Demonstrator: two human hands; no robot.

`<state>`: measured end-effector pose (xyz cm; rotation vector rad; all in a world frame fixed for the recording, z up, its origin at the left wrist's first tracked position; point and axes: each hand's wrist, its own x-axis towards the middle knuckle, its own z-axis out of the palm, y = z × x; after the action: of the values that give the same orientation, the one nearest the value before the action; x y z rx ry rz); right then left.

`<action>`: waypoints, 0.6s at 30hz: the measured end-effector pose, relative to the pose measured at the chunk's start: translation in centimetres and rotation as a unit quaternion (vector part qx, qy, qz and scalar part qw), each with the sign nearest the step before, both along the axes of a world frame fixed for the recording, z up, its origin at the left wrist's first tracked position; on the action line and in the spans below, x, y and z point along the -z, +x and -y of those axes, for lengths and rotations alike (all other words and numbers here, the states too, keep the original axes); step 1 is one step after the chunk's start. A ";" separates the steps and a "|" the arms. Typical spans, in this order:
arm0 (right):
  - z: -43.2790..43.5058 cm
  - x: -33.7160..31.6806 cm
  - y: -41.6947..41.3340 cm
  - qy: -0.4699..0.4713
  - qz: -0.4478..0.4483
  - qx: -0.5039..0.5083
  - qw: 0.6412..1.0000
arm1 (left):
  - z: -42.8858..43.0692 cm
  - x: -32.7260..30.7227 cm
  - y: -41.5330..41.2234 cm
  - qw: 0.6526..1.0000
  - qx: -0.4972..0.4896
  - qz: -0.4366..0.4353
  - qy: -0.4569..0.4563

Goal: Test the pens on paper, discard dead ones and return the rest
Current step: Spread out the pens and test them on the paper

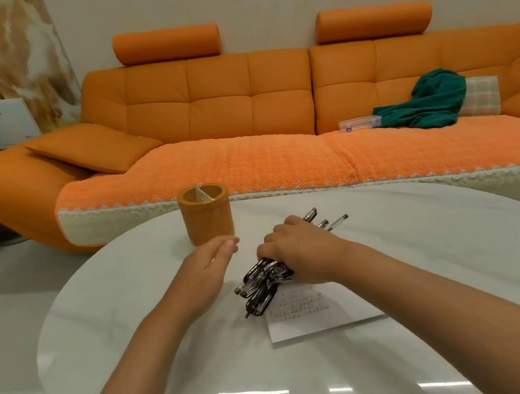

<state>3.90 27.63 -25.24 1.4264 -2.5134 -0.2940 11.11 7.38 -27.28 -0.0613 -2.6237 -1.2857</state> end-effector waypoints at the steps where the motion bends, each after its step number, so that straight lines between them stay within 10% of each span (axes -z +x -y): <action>1: 1.4 0.2 0.2 0.007 0.000 -0.012 1.000 | 0.6 0.1 0.5 1.000 0.002 0.013 -0.015; 18: 14.2 2.0 1.7 0.009 0.071 -0.059 0.996 | 8.3 3.3 3.9 0.980 -0.024 0.172 -0.100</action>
<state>5.58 13.40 -27.27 1.6501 -2.5279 -0.1990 15.04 -0.97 -30.62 0.2091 -3.0189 -1.0957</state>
